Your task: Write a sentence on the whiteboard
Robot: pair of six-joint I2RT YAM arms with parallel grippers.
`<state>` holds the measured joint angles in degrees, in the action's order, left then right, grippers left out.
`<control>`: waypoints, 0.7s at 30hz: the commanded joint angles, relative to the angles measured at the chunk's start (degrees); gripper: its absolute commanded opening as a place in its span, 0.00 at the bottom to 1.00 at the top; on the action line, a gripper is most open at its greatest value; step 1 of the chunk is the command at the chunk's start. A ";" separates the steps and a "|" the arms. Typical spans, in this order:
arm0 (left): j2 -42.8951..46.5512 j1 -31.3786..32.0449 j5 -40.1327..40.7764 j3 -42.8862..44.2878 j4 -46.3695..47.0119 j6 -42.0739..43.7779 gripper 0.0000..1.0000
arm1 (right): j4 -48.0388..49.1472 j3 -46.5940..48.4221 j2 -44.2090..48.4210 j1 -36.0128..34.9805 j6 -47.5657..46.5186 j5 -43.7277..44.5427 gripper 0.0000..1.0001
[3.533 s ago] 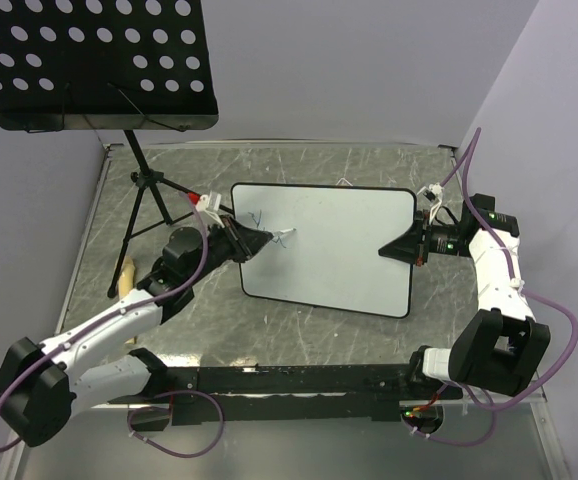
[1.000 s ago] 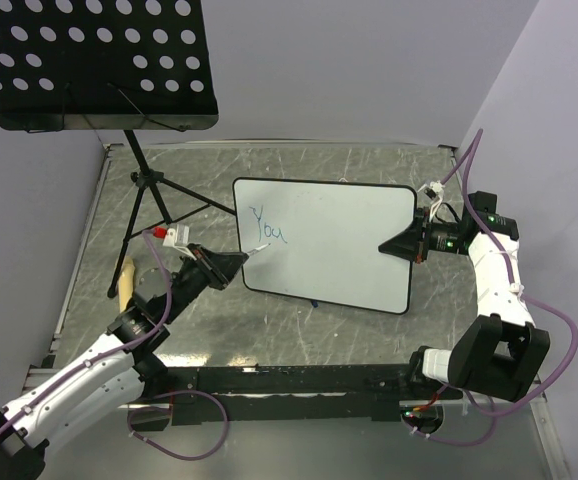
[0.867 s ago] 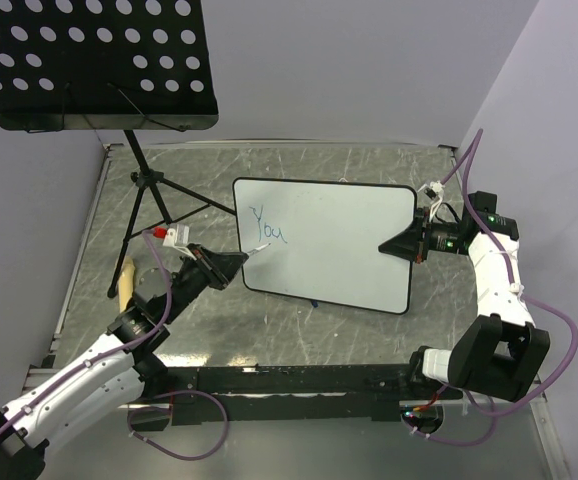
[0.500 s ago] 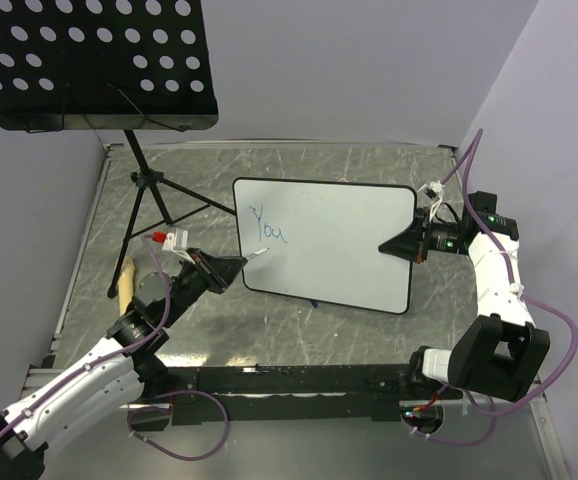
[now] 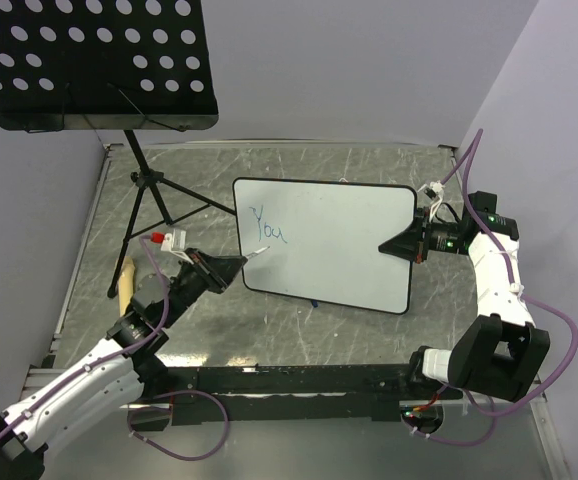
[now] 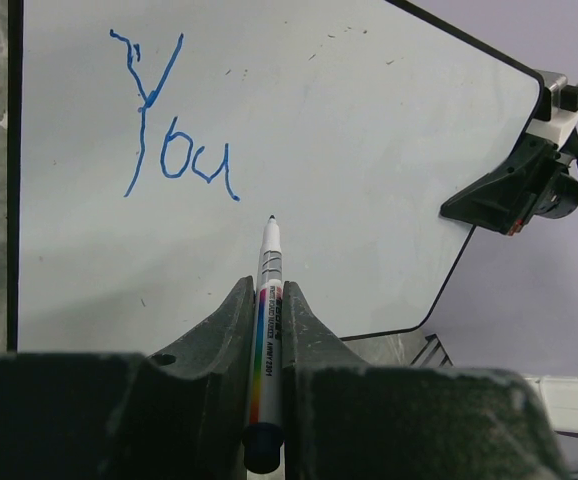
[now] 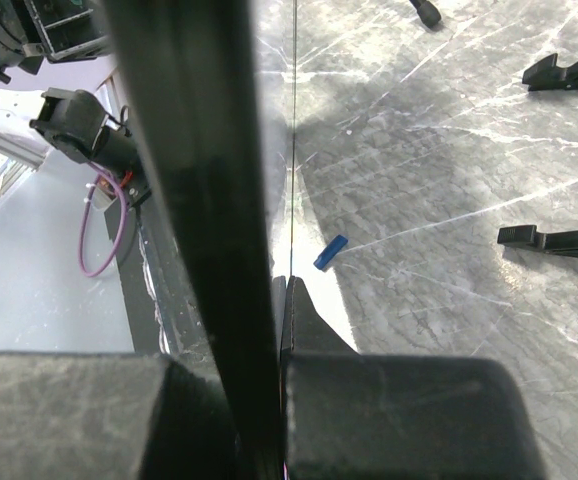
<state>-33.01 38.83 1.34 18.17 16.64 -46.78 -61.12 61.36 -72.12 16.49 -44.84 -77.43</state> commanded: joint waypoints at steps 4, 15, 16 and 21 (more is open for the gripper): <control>-1.34 0.11 -3.45 0.37 6.82 -1.29 0.01 | 0.65 1.57 0.66 -0.14 -1.22 -13.63 0.00; -6.62 4.32 -1.52 3.97 8.23 3.27 0.01 | 0.22 1.92 -0.21 -0.14 -1.65 -13.54 0.00; -6.97 4.59 0.39 4.50 8.14 3.54 0.01 | -0.13 1.92 -0.30 -0.14 -2.18 -13.63 0.00; -10.92 6.26 2.52 6.17 10.15 4.16 0.01 | -0.14 1.83 0.04 -0.23 -2.10 -13.63 0.00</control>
<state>-41.60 43.83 0.97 20.97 22.87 -44.34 -61.41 61.36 -72.60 16.47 -45.12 -77.52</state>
